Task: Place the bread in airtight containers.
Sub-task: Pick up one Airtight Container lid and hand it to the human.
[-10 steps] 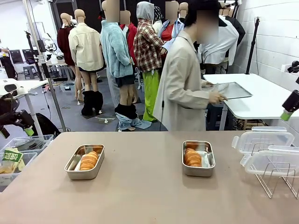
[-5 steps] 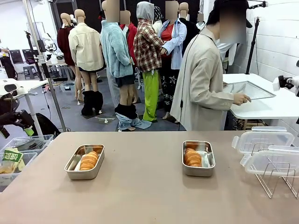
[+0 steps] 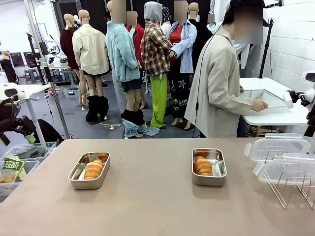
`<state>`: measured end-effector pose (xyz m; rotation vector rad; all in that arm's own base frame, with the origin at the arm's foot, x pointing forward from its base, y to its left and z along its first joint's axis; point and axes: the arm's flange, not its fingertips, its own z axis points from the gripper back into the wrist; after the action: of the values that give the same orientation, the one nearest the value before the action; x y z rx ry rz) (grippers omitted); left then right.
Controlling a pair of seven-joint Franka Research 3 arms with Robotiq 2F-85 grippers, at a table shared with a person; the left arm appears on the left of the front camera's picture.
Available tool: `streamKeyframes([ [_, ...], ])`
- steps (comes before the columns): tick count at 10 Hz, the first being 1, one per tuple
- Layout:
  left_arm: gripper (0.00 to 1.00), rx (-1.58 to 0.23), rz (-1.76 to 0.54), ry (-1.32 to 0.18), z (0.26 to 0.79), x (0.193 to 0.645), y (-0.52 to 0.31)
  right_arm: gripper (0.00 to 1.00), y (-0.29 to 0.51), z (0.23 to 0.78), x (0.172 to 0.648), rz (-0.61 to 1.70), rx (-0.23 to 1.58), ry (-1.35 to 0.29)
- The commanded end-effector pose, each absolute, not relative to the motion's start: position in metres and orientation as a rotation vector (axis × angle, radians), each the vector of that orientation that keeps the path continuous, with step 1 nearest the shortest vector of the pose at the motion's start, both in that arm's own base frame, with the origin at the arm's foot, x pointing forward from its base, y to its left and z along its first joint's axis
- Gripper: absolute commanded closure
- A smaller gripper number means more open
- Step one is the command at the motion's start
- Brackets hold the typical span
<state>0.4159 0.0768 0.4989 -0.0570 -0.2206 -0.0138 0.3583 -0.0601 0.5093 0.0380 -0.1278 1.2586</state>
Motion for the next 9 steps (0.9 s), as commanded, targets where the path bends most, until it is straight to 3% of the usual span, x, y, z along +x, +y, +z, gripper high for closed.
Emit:
streamKeyframes([
  [1,0.0,-0.051,0.003,-0.232,0.4991,0.4151,0.0771,0.0,-0.0612,0.5125,0.3598,1.264,0.035,-0.129],
  [9,0.0,-0.051,0.003,-0.232,0.4991,0.4151,0.0771,0.0,-0.0612,0.5125,0.3598,1.264,0.035,-0.129],
])
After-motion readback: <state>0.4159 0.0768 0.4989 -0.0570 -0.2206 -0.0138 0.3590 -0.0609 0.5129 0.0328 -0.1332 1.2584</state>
